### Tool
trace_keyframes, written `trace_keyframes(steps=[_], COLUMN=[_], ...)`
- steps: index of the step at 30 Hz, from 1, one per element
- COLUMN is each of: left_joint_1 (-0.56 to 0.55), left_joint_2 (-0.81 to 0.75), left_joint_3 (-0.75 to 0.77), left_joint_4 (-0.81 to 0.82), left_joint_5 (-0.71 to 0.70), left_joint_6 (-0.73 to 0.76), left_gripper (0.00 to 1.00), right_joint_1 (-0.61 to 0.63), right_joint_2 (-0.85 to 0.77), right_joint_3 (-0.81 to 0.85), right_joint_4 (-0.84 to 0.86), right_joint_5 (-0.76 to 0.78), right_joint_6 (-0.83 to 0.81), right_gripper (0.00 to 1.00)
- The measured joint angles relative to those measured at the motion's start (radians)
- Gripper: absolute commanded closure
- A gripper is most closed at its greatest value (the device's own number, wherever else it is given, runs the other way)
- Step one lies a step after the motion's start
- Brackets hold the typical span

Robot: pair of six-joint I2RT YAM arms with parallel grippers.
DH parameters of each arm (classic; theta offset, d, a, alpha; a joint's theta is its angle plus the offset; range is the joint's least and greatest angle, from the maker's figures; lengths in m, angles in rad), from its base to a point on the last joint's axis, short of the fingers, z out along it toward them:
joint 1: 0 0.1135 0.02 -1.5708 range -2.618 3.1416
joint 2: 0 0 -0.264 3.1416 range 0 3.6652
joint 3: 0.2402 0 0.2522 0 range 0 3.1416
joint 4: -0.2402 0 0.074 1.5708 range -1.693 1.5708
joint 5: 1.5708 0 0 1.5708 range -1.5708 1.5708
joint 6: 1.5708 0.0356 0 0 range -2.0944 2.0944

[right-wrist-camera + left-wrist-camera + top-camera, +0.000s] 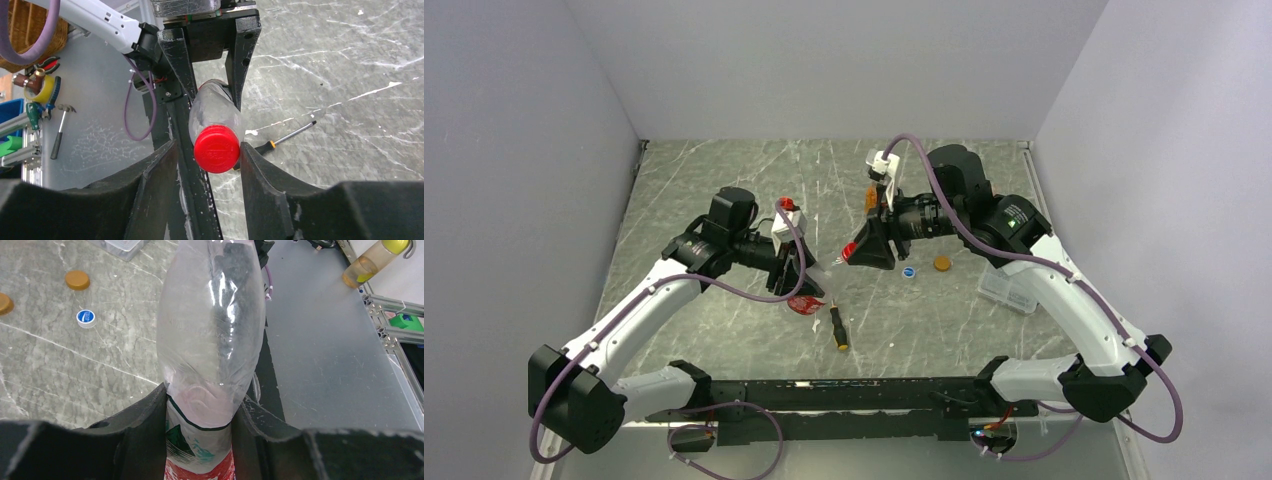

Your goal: Screw on the bottle caps

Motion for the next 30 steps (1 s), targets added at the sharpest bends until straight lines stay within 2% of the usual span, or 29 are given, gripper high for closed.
trace_keyframes(steps=[12, 17, 23, 30], left_joint_1=[0.001, 0.002, 0.005, 0.002], left_joint_2=[0.000, -0.017, -0.084, -0.103], left_joint_3=[0.000, 0.000, -0.035, -0.068], left_joint_4=[-0.006, 0.027, 0.097, 0.143], left_joint_5=[0.000, -0.082, -0.298, -0.515], left_joint_6=[0.000, -0.019, -0.037, -0.035], left_gripper=[1.00, 1.00, 1.00, 1.00], right_joint_1=[0.010, 0.011, 0.005, -0.004], right_joint_2=[0.031, 0.093, 0.196, 0.272], right_joint_3=[0.026, 0.109, 0.212, 0.231], right_joint_4=[-0.027, -0.084, -0.123, -0.092], right_joint_5=[0.024, 0.084, 0.190, 0.306], right_joint_6=[-0.002, 0.053, 0.196, 0.380], right_gripper=[0.88, 0.99, 1.00, 1.00])
